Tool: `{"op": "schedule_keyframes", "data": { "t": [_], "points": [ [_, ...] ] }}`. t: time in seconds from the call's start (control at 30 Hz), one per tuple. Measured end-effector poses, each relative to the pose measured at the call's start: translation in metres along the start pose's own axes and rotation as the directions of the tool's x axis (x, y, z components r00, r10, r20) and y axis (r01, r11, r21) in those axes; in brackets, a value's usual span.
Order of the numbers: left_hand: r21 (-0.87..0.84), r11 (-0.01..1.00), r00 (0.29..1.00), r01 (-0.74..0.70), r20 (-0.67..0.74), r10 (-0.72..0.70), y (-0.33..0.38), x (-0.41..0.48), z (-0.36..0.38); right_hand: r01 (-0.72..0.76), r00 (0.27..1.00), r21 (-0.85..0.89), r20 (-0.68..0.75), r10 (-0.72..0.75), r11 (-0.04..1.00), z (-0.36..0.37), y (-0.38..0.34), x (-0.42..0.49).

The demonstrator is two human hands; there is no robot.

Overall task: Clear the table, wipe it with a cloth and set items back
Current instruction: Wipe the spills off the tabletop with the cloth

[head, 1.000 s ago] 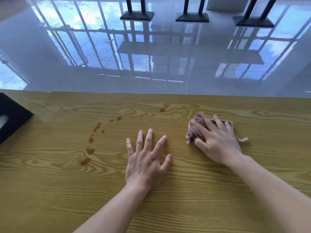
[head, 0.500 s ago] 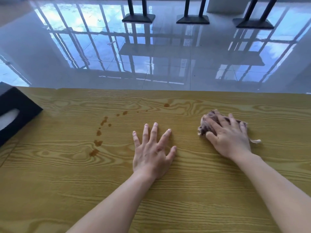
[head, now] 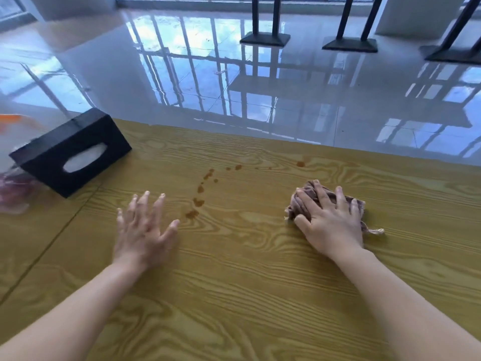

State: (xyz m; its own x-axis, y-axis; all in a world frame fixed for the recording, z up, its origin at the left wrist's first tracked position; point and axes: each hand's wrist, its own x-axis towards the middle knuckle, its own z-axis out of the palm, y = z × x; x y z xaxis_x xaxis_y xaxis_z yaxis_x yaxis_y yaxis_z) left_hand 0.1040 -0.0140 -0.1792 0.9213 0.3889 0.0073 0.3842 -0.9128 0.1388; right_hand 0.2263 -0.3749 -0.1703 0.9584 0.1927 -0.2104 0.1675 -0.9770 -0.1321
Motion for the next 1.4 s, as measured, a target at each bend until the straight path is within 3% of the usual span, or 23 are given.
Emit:
{"op": "schedule_keyframes", "data": {
  "t": [0.07, 0.13, 0.2, 0.27, 0.33, 0.4, 0.47, 0.53, 0.73, 0.83, 0.97, 1.07, 1.2, 1.27, 1.33, 1.4],
  "points": [
    [0.027, 0.998, 0.995, 0.057, 0.084, -0.059, -0.015, 0.002, 0.004, -0.025, 1.000, 0.017, -0.003, 0.025, 1.000, 0.004, -0.037, 0.003],
    [0.039, 0.998, 0.990, 0.056, 0.126, -0.061, -0.019, 0.003, 0.008, 0.164, 0.986, -0.031, -0.023, -0.165, 0.986, 0.016, -0.069, -0.021],
    [0.052, 0.998, 0.990, 0.038, 0.134, -0.045, -0.021, 0.006, 0.009, 0.398, 0.916, -0.070, -0.022, -0.401, 0.915, 0.025, -0.085, -0.055],
    [0.058, 0.998, 0.990, 0.026, 0.140, -0.034, -0.023, 0.004, 0.008, 0.493, 0.870, -0.085, 0.030, -0.493, 0.866, 0.021, -0.082, -0.052],
    [0.047, 0.998, 0.990, 0.029, 0.136, -0.035, -0.022, 0.004, 0.009, 0.394, 0.919, -0.095, 0.020, -0.394, 0.914, 0.012, -0.071, -0.014],
    [0.051, 0.998, 0.989, 0.030, 0.141, -0.037, -0.020, 0.005, 0.009, 0.197, 0.980, -0.063, 0.010, -0.197, 0.978, -0.001, -0.067, 0.034],
    [0.065, 0.998, 0.989, 0.026, 0.142, -0.035, -0.018, 0.005, 0.009, 0.027, 0.999, 0.009, 0.033, -0.028, 1.000, -0.007, -0.075, 0.071],
    [0.074, 0.997, 0.988, 0.025, 0.148, -0.036, -0.017, 0.004, 0.009, -0.033, 0.999, 0.029, 0.036, 0.032, 0.999, -0.005, -0.089, 0.078],
    [0.062, 0.998, 0.988, 0.007, 0.151, -0.016, -0.016, 0.004, 0.005, 0.314, 0.949, -0.109, -0.001, -0.316, 0.943, 0.015, -0.074, -0.019],
    [0.084, 0.996, 0.984, 0.007, 0.176, -0.022, -0.012, 0.010, 0.003, 0.185, 0.983, -0.093, 0.021, -0.183, 0.978, 0.000, -0.069, 0.016],
    [0.054, 0.998, 0.990, 0.031, 0.134, -0.038, -0.010, 0.013, 0.003, 0.008, 1.000, -0.001, 0.020, -0.008, 1.000, -0.002, -0.115, 0.092],
    [0.045, 0.999, 0.990, 0.030, 0.139, -0.036, -0.012, 0.012, 0.004, 0.038, 0.999, 0.012, 0.033, -0.039, 0.999, -0.003, -0.124, 0.087],
    [0.034, 0.999, 0.989, 0.027, 0.146, -0.031, -0.013, 0.010, 0.004, 0.262, 0.962, -0.087, -0.052, -0.267, 0.961, 0.019, -0.085, -0.019],
    [0.034, 0.999, 0.989, 0.029, 0.146, -0.034, -0.014, 0.011, 0.005, 0.342, 0.938, -0.124, -0.015, -0.347, 0.931, 0.019, -0.062, -0.043],
    [0.035, 0.999, 0.988, 0.030, 0.151, -0.035, -0.015, 0.011, 0.005, 0.291, 0.956, -0.132, 0.009, -0.292, 0.948, 0.009, -0.045, -0.016],
    [0.038, 0.999, 0.989, 0.032, 0.143, -0.037, -0.015, 0.011, 0.006, 0.121, 0.992, -0.100, -0.031, -0.124, 0.988, -0.003, -0.036, 0.031]
  ]
}}
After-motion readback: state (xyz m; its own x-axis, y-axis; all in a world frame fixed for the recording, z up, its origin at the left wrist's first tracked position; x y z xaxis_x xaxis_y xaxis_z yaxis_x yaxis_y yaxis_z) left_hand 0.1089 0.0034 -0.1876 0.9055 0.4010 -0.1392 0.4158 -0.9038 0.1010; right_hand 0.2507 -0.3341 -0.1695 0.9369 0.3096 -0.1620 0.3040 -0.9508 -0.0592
